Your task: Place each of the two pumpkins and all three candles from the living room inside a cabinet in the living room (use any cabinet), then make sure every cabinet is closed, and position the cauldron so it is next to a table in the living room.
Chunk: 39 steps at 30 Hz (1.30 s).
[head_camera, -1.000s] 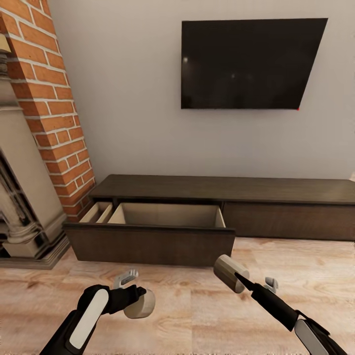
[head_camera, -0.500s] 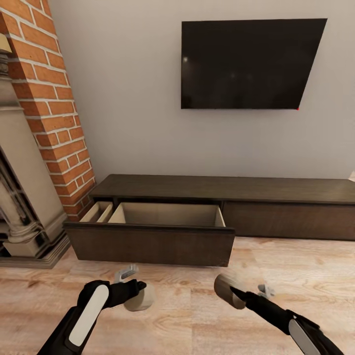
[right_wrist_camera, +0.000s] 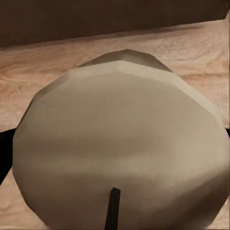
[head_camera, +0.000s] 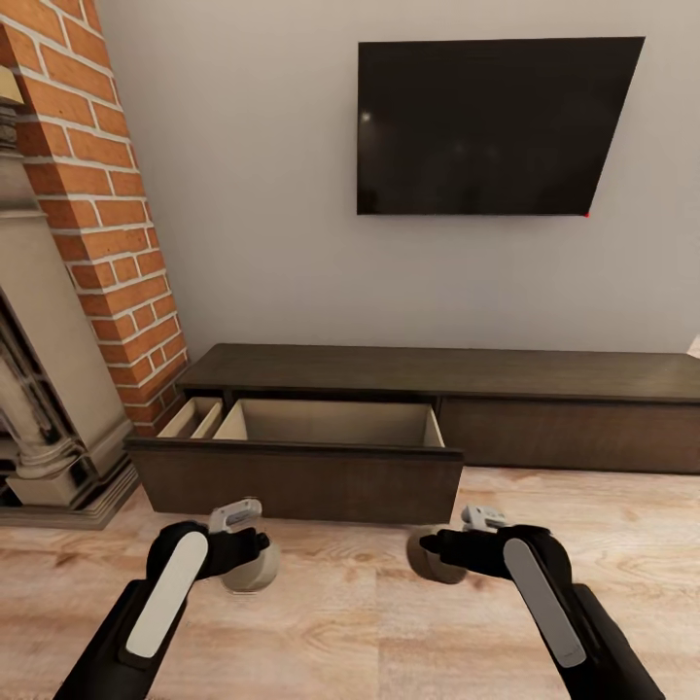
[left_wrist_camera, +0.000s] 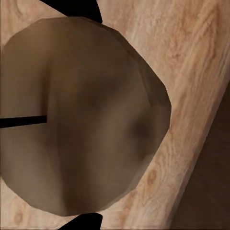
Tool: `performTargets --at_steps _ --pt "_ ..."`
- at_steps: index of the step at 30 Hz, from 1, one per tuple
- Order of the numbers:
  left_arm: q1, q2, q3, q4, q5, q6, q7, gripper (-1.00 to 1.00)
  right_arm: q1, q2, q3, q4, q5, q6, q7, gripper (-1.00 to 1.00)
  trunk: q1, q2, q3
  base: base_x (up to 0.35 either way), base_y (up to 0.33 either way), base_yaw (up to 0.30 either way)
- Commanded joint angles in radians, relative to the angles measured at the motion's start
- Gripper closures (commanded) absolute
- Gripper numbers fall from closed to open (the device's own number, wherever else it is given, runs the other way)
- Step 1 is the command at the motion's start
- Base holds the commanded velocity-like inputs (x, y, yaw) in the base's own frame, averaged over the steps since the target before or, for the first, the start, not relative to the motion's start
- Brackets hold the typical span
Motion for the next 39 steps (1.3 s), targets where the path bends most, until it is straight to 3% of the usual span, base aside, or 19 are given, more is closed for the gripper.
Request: performTargets --at_steps 1,5,13,16,20,25,27,29,30,32,33,36,38,39 --pt "0.0 0.001 -0.003 -0.019 0.008 0.004 0.011 1.0 -0.001 0.007 0.002 -0.001 -0.014 0.004 -0.041 1.0 0.0 0.0 -0.001 -0.018 0.0 0.0" --pt "0.002 0.002 -0.006 -0.057 0.009 0.005 0.012 1.0 -0.003 0.018 0.001 0.003 -0.017 0.008 -0.088 1.0 -0.001 0.0 0.007 -0.007 0.0 0.0" --pt "0.002 0.003 -0.011 -0.081 0.007 0.009 0.012 1.0 -0.008 0.02 0.001 0.004 -0.021 0.008 -0.097 1.0 -0.005 0.002 0.038 0.0 0.0 0.0" --pt "0.002 0.004 -0.011 -0.097 0.007 0.011 0.012 1.0 -0.008 0.02 0.002 -0.003 -0.059 0.008 -0.097 1.0 -0.006 0.003 0.049 0.0 0.0 0.0" --pt "0.004 0.005 -0.011 -0.111 0.007 0.011 0.012 1.0 -0.008 0.017 0.006 -0.006 -0.163 0.008 -0.099 1.0 -0.008 0.004 0.065 0.0 0.0 0.0" --pt "0.005 0.006 -0.012 -0.122 0.011 0.012 0.012 1.0 -0.008 0.008 0.007 -0.007 -0.379 0.008 -0.099 1.0 -0.01 0.005 0.084 0.0 0.0 0.0" --pt "0.005 0.006 -0.013 -0.122 0.012 0.012 0.012 1.0 -0.008 -0.011 0.007 -0.007 -0.457 0.008 -0.099 1.0 -0.011 0.005 0.092 0.0 0.0 0.0" --pt "0.005 0.011 -0.013 -0.123 0.022 0.014 0.012 1.0 -0.008 -0.046 0.007 -0.006 -0.515 0.008 -0.099 1.0 -0.012 0.006 0.099 0.0 0.0 0.0" --pt "0.006 0.014 -0.014 -0.124 0.046 0.015 0.012 1.0 -0.008 -0.057 0.007 -0.006 -0.53 0.008 -0.099 1.0 -0.012 0.006 0.103 0.0 0.0 0.0" --pt "0.006 0.023 -0.015 -0.131 0.138 0.015 0.012 1.0 -0.008 -0.07 0.008 -0.007 -0.554 0.008 -0.099 1.0 -0.013 0.006 0.111 0.0 0.0 0.0" --pt "0.006 0.048 -0.016 -0.139 0.222 0.015 0.012 1.0 -0.008 -0.075 0.008 -0.007 -0.564 0.008 -0.099 1.0 -0.014 0.007 0.115 0.0 0.0 0.0" --pt "0.006 0.136 -0.037 -0.145 0.41 0.016 0.012 1.0 -0.008 -0.079 0.007 -0.008 -0.574 0.008 -0.096 1.0 -0.015 0.007 0.127 0.0 0.0 0.0" --pt "0.006 0.178 -0.046 -0.146 0.498 0.015 0.012 1.0 -0.008 -0.079 0.007 -0.008 -0.576 0.008 -0.091 1.0 -0.016 0.008 0.134 0.0 0.0 0.0" --pt "0.006 0.187 -0.048 -0.147 0.522 0.015 0.012 1.0 -0.008 -0.08 0.007 -0.008 -0.577 0.008 -0.09 1.0 -0.016 0.008 0.138 0.0 0.0 0.0"
